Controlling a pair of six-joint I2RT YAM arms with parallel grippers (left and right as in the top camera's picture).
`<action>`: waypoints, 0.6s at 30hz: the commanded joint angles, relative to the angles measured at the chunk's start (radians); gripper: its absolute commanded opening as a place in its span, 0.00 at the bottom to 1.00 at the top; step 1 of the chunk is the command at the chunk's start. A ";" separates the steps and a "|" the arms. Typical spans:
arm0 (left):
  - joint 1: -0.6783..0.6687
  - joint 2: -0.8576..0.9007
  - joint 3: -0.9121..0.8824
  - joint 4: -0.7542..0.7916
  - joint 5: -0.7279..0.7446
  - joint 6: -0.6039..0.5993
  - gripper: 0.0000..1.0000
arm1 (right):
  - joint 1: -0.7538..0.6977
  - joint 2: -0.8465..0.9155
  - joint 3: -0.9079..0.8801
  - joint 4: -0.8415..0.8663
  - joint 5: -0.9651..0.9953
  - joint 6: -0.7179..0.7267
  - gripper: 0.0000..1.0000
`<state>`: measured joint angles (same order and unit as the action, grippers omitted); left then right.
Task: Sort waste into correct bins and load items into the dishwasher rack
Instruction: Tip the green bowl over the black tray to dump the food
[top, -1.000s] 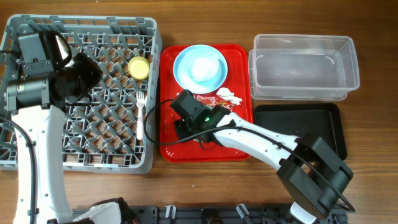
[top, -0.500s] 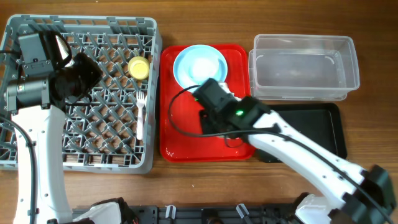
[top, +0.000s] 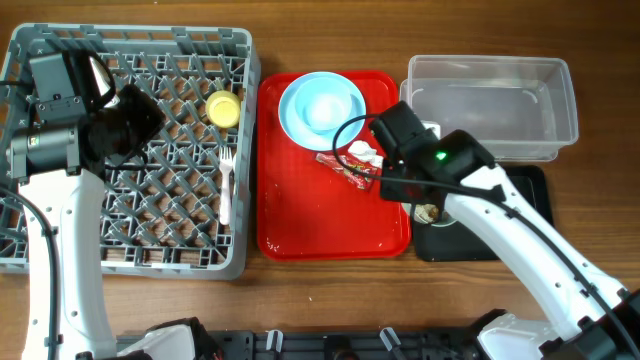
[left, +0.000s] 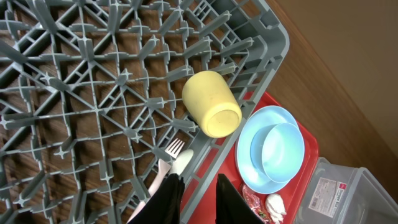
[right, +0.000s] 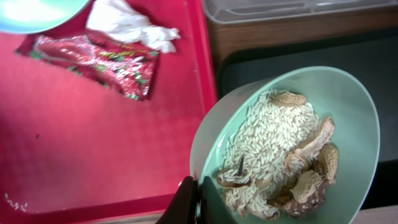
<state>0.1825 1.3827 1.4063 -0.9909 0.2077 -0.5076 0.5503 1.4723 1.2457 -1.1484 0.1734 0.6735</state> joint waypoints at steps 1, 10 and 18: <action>-0.005 0.005 0.000 0.002 0.009 0.005 0.20 | -0.058 -0.012 0.007 0.002 -0.076 -0.048 0.05; -0.041 0.005 0.000 0.003 0.008 0.006 0.20 | -0.216 -0.014 0.007 -0.017 -0.298 -0.232 0.04; -0.041 0.005 0.000 0.002 0.008 0.006 0.21 | -0.377 -0.090 0.002 -0.072 -0.404 -0.355 0.04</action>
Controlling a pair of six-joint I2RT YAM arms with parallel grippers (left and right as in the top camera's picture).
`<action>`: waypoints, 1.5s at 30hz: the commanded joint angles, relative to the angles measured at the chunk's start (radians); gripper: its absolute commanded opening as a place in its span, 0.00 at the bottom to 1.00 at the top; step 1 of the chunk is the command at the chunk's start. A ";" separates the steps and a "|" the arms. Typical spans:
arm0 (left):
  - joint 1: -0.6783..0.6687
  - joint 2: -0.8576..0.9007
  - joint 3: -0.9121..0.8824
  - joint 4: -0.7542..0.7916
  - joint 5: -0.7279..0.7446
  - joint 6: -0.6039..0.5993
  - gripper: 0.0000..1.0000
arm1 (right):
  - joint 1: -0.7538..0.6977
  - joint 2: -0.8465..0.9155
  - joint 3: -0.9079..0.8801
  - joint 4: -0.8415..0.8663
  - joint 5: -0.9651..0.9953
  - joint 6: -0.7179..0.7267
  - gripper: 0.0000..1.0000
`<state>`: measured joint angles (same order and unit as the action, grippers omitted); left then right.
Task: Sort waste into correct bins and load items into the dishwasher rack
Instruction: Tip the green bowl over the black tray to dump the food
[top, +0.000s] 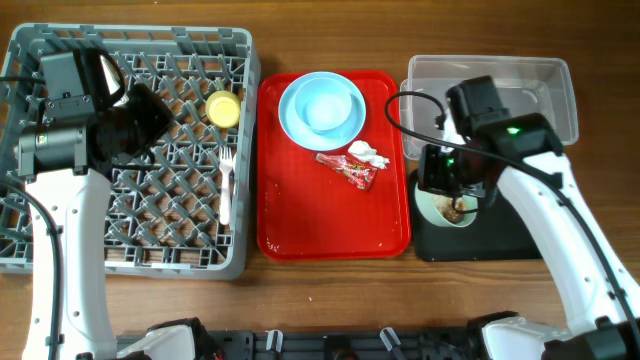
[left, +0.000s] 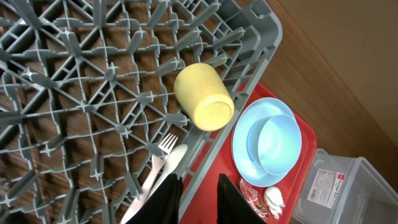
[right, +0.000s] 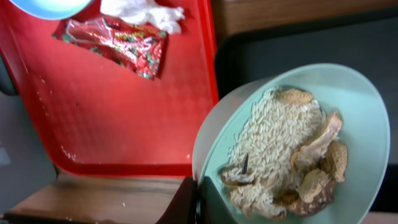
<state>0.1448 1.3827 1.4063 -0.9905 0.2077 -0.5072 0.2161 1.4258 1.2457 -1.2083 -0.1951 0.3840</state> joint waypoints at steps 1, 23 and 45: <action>-0.003 0.005 0.000 0.002 0.003 0.006 0.22 | -0.063 -0.052 -0.005 -0.015 -0.044 -0.082 0.04; -0.003 0.005 0.000 0.001 0.001 0.005 0.23 | -0.645 -0.089 -0.259 0.052 -0.786 -0.629 0.05; -0.003 0.005 0.000 -0.013 0.001 0.005 0.22 | -0.818 -0.089 -0.413 0.150 -1.014 -0.684 0.04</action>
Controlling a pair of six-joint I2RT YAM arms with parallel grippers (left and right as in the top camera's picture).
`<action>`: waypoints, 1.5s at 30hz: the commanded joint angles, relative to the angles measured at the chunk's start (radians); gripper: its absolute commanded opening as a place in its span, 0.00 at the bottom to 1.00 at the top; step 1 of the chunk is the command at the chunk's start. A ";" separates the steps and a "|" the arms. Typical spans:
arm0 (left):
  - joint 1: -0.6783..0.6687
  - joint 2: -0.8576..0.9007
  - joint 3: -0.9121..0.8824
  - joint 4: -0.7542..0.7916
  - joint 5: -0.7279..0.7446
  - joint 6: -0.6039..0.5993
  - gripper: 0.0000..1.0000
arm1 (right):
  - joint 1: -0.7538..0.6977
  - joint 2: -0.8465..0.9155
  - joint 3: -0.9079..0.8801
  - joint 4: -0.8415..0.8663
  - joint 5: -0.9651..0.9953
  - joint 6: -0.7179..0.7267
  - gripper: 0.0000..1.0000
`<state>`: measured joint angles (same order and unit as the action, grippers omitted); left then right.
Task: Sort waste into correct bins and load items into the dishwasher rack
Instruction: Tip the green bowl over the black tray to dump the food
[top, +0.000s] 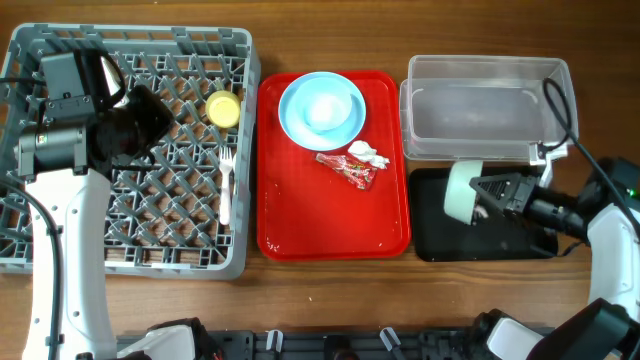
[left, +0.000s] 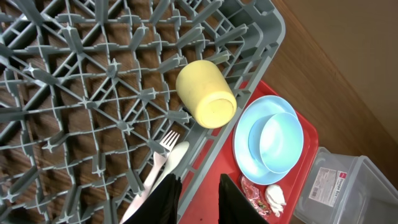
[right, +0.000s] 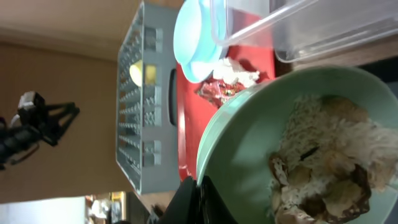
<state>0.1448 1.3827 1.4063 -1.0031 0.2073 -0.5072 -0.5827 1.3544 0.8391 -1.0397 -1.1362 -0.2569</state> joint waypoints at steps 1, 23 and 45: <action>-0.003 0.005 0.000 -0.001 0.002 0.005 0.22 | -0.019 -0.018 -0.014 -0.040 -0.073 -0.075 0.04; -0.003 0.005 0.000 0.014 0.006 0.005 0.23 | -0.021 -0.017 -0.036 -0.008 -0.128 0.011 0.04; -0.003 0.013 0.000 0.002 0.005 0.005 0.23 | -0.021 -0.018 -0.036 0.083 -0.432 0.171 0.04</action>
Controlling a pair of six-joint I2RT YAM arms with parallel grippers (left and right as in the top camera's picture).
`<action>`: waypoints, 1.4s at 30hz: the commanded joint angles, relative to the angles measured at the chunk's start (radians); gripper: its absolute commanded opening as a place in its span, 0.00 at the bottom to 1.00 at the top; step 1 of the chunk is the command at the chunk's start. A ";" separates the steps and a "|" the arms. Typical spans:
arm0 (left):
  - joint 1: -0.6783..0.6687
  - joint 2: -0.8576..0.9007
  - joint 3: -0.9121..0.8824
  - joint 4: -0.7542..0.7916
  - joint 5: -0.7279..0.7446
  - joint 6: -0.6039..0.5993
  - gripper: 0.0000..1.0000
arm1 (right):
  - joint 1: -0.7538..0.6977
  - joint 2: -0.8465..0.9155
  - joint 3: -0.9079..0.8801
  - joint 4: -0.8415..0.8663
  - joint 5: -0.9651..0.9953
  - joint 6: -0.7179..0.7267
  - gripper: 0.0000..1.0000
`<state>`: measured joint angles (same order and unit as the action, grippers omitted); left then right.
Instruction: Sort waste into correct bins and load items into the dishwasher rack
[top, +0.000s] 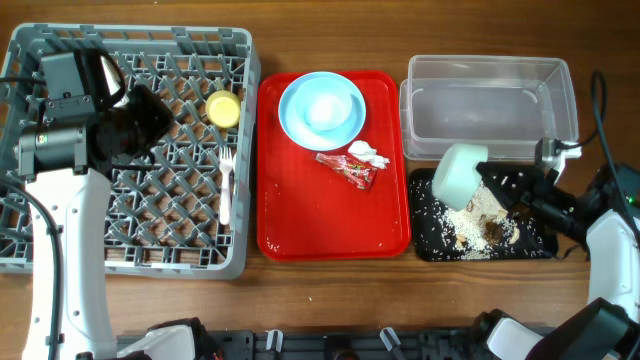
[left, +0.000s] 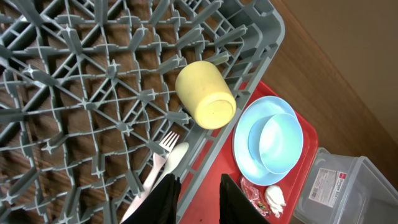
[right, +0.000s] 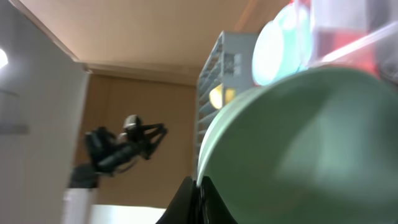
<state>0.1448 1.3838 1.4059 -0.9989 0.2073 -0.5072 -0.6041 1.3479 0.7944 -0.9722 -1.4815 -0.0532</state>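
Observation:
My right gripper (top: 488, 181) is shut on the rim of the mint green bowl (top: 459, 175), which is tipped mouth-down over the black bin (top: 530, 245). Rice and brown scraps (top: 478, 226) lie scattered in that bin. In the right wrist view the bowl (right: 305, 143) fills the frame with no food showing inside, and the gripper (right: 198, 188) pinches its edge. My left gripper (left: 199, 200) hangs open over the grey dishwasher rack (top: 60, 255), holding nothing. The rack holds a yellow cup (top: 223, 108) and a fork (top: 226, 186).
The red tray (top: 300, 232) carries a blue bowl on a blue plate (top: 322, 108), a red wrapper (top: 347, 170) and a crumpled white tissue (top: 367, 152). A clear plastic bin (top: 490, 105) stands behind the black one.
The green bowl has tipped further over, and its rice and scraps now lie in the black bin. The left arm has not moved.
My right gripper held the full green bowl at the red tray's right edge. Then it held the bowl upright over the black bin, then turned on its side there with the food still inside. Now the food lies in the bin. The left gripper stayed open over the rack.

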 joint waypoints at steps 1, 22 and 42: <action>-0.003 0.011 0.000 -0.003 0.005 0.005 0.23 | 0.000 -0.011 0.008 0.042 -0.038 0.008 0.04; -0.069 0.013 0.000 0.014 0.001 0.036 0.31 | 1.086 -0.011 0.158 0.472 0.989 0.429 0.04; -0.077 0.013 0.000 0.017 0.002 0.036 0.15 | 1.343 -0.009 0.199 0.558 1.384 0.445 0.57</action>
<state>0.0734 1.3903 1.4059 -0.9863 0.2073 -0.4805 0.7380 1.4590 0.9379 -0.4038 -0.1974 0.4221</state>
